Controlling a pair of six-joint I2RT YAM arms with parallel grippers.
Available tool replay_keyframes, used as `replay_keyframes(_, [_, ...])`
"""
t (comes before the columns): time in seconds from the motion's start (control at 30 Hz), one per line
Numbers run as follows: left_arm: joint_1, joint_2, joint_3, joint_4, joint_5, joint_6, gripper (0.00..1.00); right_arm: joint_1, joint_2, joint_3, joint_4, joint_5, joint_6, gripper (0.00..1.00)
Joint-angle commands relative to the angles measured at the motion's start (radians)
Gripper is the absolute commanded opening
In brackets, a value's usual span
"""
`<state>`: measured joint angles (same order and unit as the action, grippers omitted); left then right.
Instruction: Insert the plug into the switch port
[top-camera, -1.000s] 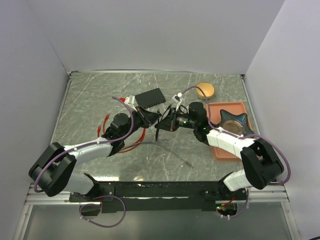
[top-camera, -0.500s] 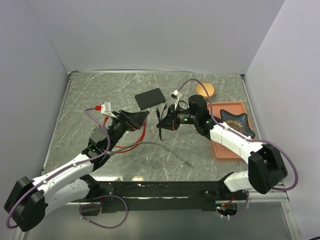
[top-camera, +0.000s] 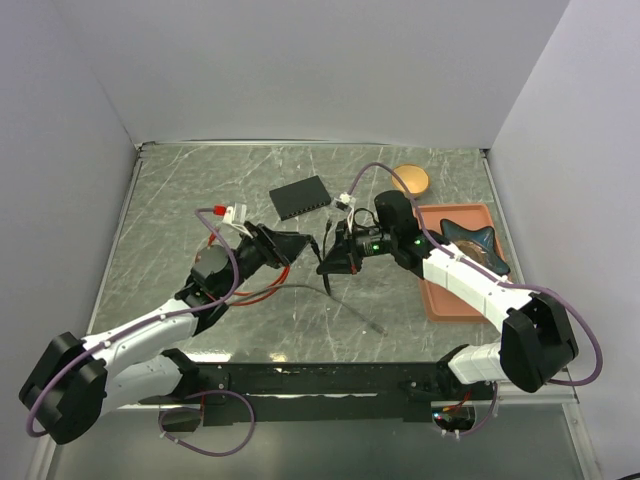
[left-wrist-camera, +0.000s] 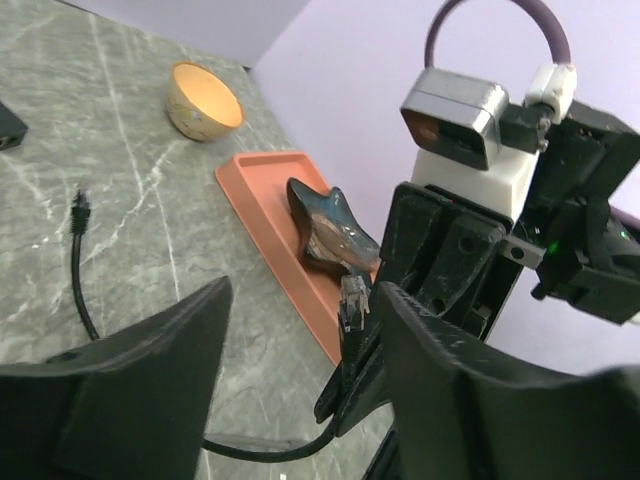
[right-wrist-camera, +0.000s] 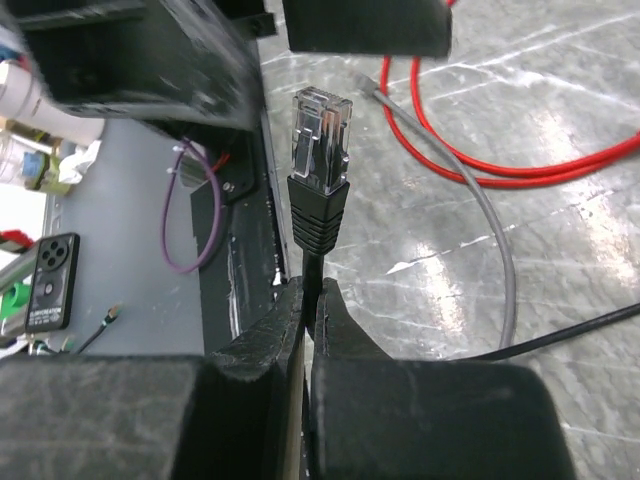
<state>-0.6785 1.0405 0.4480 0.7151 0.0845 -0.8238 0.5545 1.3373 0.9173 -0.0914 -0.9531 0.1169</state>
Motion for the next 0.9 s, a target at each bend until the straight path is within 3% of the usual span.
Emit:
replay_keyframes(0.0, [0.002, 0.022, 0.066, 0.099, 0.11, 0.032, 0.63, 0.013, -0.038, 0.051, 0.001, -0.046, -0.022, 0.0])
replay_keyframes(0.23, [0.002, 0.053, 0.083, 0.118, 0.143, 0.032, 0.44, 0.038, -0.009, 0.072, -0.001, -0.052, -0.02, 0.0])
replay_keyframes(0.47, [0.002, 0.07, 0.106, 0.087, 0.147, 0.037, 0.01, 0.062, 0.022, 0.089, 0.028, -0.012, 0.015, 0.0])
replay_keyframes(0.5, [0.002, 0.069, 0.101, 0.095, 0.147, 0.034, 0.01, 0.064, 0.023, 0.092, 0.024, 0.016, 0.015, 0.0])
replay_keyframes(0.6, [0.002, 0.061, 0.09, 0.095, 0.123, 0.015, 0.01, 0.068, 0.007, 0.098, 0.001, 0.142, 0.03, 0.31])
replay_keyframes(0.63, [0.002, 0.055, 0.093, 0.081, 0.11, 0.008, 0.01, 0.068, -0.027, 0.08, 0.008, 0.193, 0.035, 0.53])
replay_keyframes(0.7, [0.0, 0.05, 0.11, 0.023, 0.071, -0.015, 0.01, 0.068, -0.108, 0.052, 0.033, 0.29, 0.059, 0.74])
replay_keyframes(0.73, [-0.001, 0.047, 0.122, 0.003, 0.055, -0.023, 0.01, 0.068, -0.137, 0.02, 0.063, 0.403, 0.072, 0.92])
replay_keyframes(0.77, [-0.003, 0.046, 0.126, -0.008, 0.034, -0.031, 0.01, 0.07, -0.165, 0.005, 0.076, 0.448, 0.082, 0.99])
replay_keyframes(0.87, [-0.01, 0.041, 0.139, -0.072, -0.052, -0.08, 0.01, 0.07, -0.231, -0.026, 0.12, 0.586, 0.119, 0.99])
